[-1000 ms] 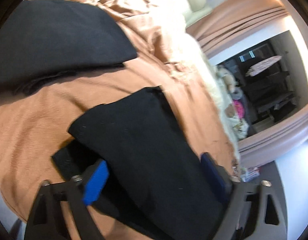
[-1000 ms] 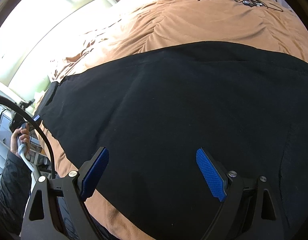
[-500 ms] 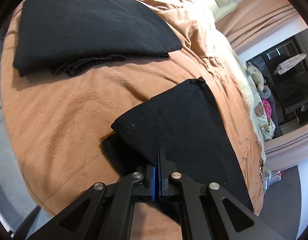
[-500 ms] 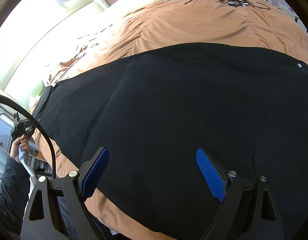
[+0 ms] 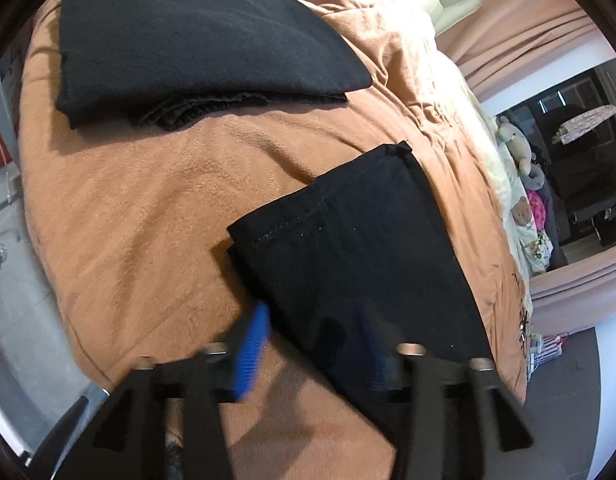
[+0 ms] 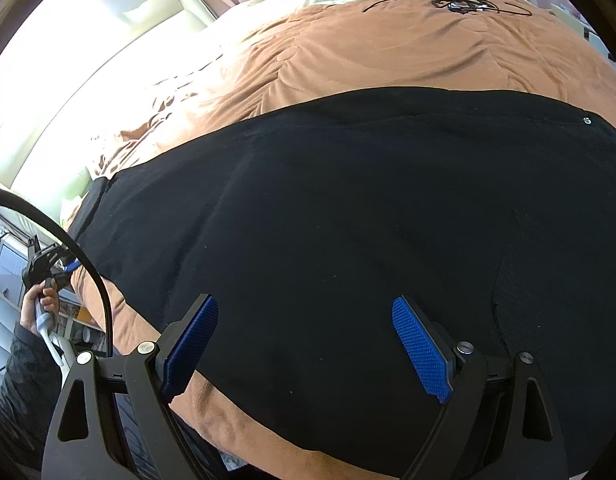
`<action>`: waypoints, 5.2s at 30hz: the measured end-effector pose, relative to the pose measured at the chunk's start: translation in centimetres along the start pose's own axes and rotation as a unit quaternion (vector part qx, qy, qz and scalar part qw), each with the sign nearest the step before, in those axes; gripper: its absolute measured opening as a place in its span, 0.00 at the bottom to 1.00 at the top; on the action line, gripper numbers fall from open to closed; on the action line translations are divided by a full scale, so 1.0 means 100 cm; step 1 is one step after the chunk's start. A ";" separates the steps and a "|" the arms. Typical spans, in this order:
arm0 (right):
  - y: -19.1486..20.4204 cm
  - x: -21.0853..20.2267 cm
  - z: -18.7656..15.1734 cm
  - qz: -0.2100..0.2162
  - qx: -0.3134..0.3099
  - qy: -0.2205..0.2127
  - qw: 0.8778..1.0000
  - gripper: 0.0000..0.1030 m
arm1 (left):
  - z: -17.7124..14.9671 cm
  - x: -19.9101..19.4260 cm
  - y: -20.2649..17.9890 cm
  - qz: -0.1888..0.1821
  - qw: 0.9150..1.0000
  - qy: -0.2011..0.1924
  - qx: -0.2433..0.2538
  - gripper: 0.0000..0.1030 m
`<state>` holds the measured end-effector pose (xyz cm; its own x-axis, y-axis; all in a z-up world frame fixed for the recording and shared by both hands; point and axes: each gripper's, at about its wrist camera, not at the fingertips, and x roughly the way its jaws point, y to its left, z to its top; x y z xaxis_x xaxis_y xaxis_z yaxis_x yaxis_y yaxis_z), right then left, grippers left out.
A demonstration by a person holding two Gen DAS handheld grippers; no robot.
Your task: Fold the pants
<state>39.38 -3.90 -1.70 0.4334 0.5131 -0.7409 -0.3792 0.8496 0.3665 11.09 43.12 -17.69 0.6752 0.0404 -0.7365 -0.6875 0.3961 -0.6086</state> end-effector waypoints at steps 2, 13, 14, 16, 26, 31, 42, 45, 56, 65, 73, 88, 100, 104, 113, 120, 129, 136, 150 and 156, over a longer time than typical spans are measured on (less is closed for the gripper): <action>0.001 0.002 0.001 0.000 -0.002 0.002 1.000 0.86 | -0.002 0.000 0.004 -0.009 1.000 0.003 -0.008 0.60; 0.010 0.004 0.000 0.000 -0.009 0.003 1.000 0.86 | 0.000 0.019 0.013 -0.060 0.997 0.009 -0.053 0.60; 0.012 0.003 0.000 0.000 -0.013 0.003 1.000 0.86 | 0.002 0.022 0.013 -0.065 0.996 0.005 -0.055 0.60; 0.015 0.001 -0.001 -0.003 -0.020 0.000 1.000 0.86 | 0.008 0.027 0.011 -0.070 0.996 -0.002 -0.055 0.59; -0.042 -0.036 -0.006 -0.072 0.047 -0.034 0.996 0.78 | 0.022 0.034 0.020 -0.069 0.995 -0.009 -0.070 0.12; -0.084 -0.064 -0.014 -0.118 0.080 -0.048 0.989 0.78 | 0.022 0.034 0.019 -0.065 0.996 -0.010 -0.067 0.12; -0.162 -0.133 -0.025 -0.236 0.128 -0.072 0.961 0.78 | 0.018 0.033 0.010 -0.047 0.997 -0.002 -0.054 0.13; -0.182 -0.148 -0.035 -0.256 0.152 -0.071 0.952 0.78 | 0.015 0.034 0.009 -0.048 0.997 0.001 -0.053 0.14; -0.214 -0.174 -0.089 -0.229 0.261 -0.070 0.935 0.79 | 0.015 0.035 0.008 -0.044 0.998 0.003 -0.052 0.14; -0.241 -0.162 -0.093 -0.101 0.310 -0.120 0.938 0.76 | 0.015 0.035 0.008 -0.046 0.997 0.005 -0.055 0.14; -0.242 -0.171 -0.081 -0.139 0.294 -0.147 0.934 0.09 | 0.014 0.035 0.010 -0.047 0.997 0.004 -0.056 0.14; -0.223 -0.171 -0.120 -0.186 0.331 -0.169 0.910 0.06 | 0.003 0.033 0.017 -0.067 0.996 0.005 -0.063 0.18; -0.190 -0.197 -0.113 -0.201 0.282 -0.157 0.925 0.13 | 0.016 0.034 0.011 -0.059 0.997 -0.005 -0.045 0.10; -0.173 -0.210 -0.113 -0.210 0.264 -0.165 0.927 0.13 | 0.023 0.023 0.007 -0.072 0.996 -0.024 -0.038 0.05; -0.123 -0.206 -0.083 -0.179 0.192 -0.176 0.949 0.13 | 0.037 0.004 -0.012 -0.116 0.992 -0.042 -0.030 0.04; -0.083 -0.153 -0.051 -0.128 0.127 -0.144 0.973 0.13 | 0.045 -0.012 -0.035 -0.128 0.990 -0.052 -0.011 0.04; -0.032 -0.096 -0.019 -0.069 0.052 -0.103 0.991 0.13 | 0.052 -0.026 -0.061 -0.147 0.987 -0.058 0.005 0.04; 0.007 -0.049 -0.005 -0.028 -0.015 -0.059 0.998 0.13 | 0.056 -0.041 -0.080 -0.165 0.984 -0.063 0.022 0.04; 0.066 0.035 0.027 0.024 -0.068 0.022 0.997 0.13 | 0.057 -0.061 -0.105 -0.195 0.977 -0.071 0.044 0.04; 0.087 0.056 0.028 0.034 -0.080 0.049 0.995 0.13 | 0.055 -0.068 -0.108 -0.207 0.975 -0.071 0.047 0.04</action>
<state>40.80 6.68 -1.11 0.3237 0.5486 -0.7709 -0.5336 0.7787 0.3301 15.45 43.63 -4.45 0.9244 -0.0167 -0.3810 -0.3251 0.4876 -0.8102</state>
